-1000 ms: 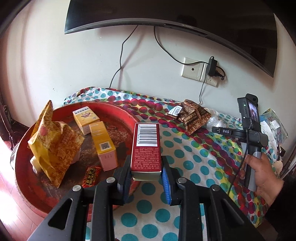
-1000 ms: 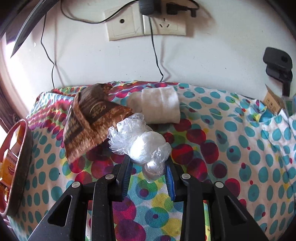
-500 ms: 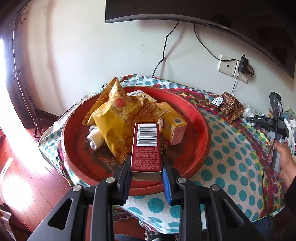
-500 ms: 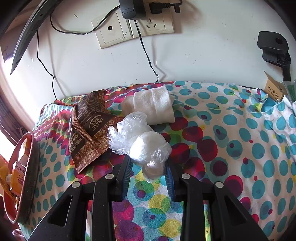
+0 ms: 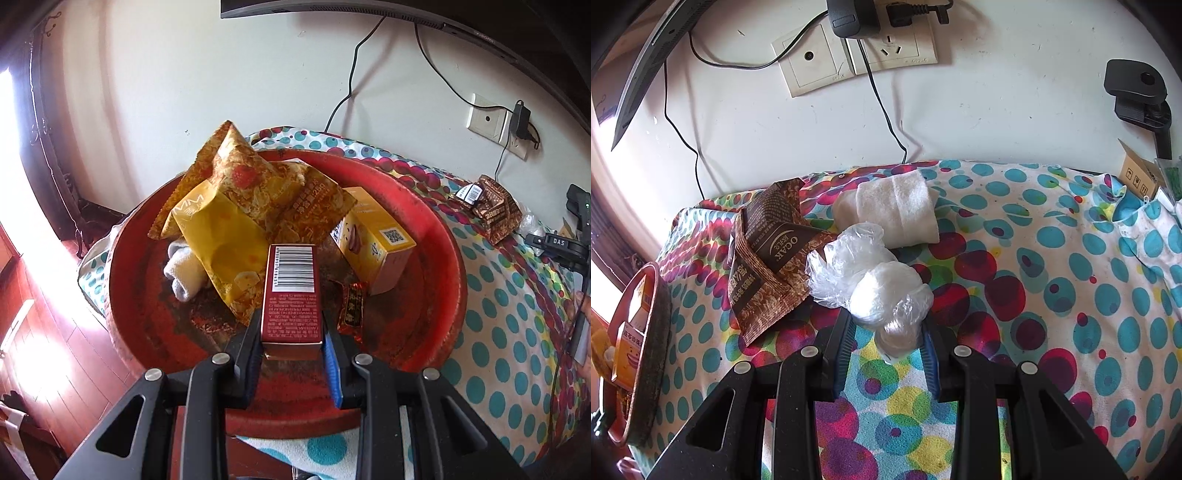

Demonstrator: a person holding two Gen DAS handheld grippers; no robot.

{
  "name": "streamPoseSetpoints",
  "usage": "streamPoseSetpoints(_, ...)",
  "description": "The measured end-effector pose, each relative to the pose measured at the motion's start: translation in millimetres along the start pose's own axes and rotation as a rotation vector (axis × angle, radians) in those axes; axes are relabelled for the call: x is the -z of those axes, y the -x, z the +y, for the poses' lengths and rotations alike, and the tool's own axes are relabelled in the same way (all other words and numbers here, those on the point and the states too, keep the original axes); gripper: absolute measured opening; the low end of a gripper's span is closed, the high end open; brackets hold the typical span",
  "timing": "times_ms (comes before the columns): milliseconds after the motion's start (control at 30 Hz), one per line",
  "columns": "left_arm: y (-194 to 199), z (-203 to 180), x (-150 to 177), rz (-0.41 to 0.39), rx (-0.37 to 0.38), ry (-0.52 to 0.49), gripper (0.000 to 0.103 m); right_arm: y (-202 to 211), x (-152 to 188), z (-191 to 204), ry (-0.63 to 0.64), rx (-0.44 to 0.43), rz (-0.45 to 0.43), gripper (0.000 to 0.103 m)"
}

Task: Organize objects
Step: 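Carry the red box into the tray and release with left gripper while right gripper grasps plastic-wrapped ball, then carry the plastic-wrapped white ball with the right gripper into the tray and release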

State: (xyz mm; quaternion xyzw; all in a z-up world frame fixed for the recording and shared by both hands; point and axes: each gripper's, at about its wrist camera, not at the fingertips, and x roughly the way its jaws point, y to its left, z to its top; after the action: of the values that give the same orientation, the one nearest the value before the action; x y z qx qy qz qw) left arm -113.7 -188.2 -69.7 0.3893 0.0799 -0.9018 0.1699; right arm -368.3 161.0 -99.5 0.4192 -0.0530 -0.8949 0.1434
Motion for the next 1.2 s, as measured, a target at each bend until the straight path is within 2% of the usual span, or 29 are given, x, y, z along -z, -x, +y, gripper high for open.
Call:
streamPoseSetpoints(133,-14.2,-7.3,-9.1,-0.007,-0.044,-0.008,0.029,0.0,-0.2,0.1,0.001,0.0,-0.001,0.031)
streamPoseSetpoints(400,-34.9,-15.9,-11.7,0.023,-0.067,-0.002,0.031,15.9,3.3,0.4,0.009,0.056,-0.049,0.031)
streamPoseSetpoints(433,-35.2,-15.6,-11.4,0.024,-0.063,0.003,0.036,22.4,3.5,-0.1,0.002,0.061,-0.061,0.031)
streamPoseSetpoints(500,-33.1,-14.6,-10.9,0.015,-0.06,0.013,0.058,38.6,2.6,0.5,-0.008,0.062,-0.089,0.031)
streamPoseSetpoints(533,-30.9,-14.0,-10.4,0.006,-0.059,0.014,0.073,48.5,1.9,3.0,-0.005,0.063,-0.107,0.031)
streamPoseSetpoints(567,-27.9,-13.5,-9.5,-0.006,-0.044,0.015,0.084,57.5,1.2,6.7,0.004,0.069,-0.124,0.031)
streamPoseSetpoints(667,-19.5,-14.8,-6.3,-0.012,-0.007,0.016,0.085,82.6,0.2,20.8,0.035,0.067,-0.167,0.031)
streamPoseSetpoints(800,0.4,-15.7,0.7,-0.05,0.011,0.02,0.085,100.5,10.6,55.8,0.098,0.027,-0.175,0.031)
streamPoseSetpoints(1033,42.7,14.7,15.2,-0.099,0.041,0.104,0.085,100.1,53.5,162.2,0.284,-0.087,-0.138,0.031)
streamPoseSetpoints(1200,80.8,51.1,18.0,-0.171,0.021,0.175,0.085,88.1,93.4,233.8,0.39,-0.164,-0.084,0.031)
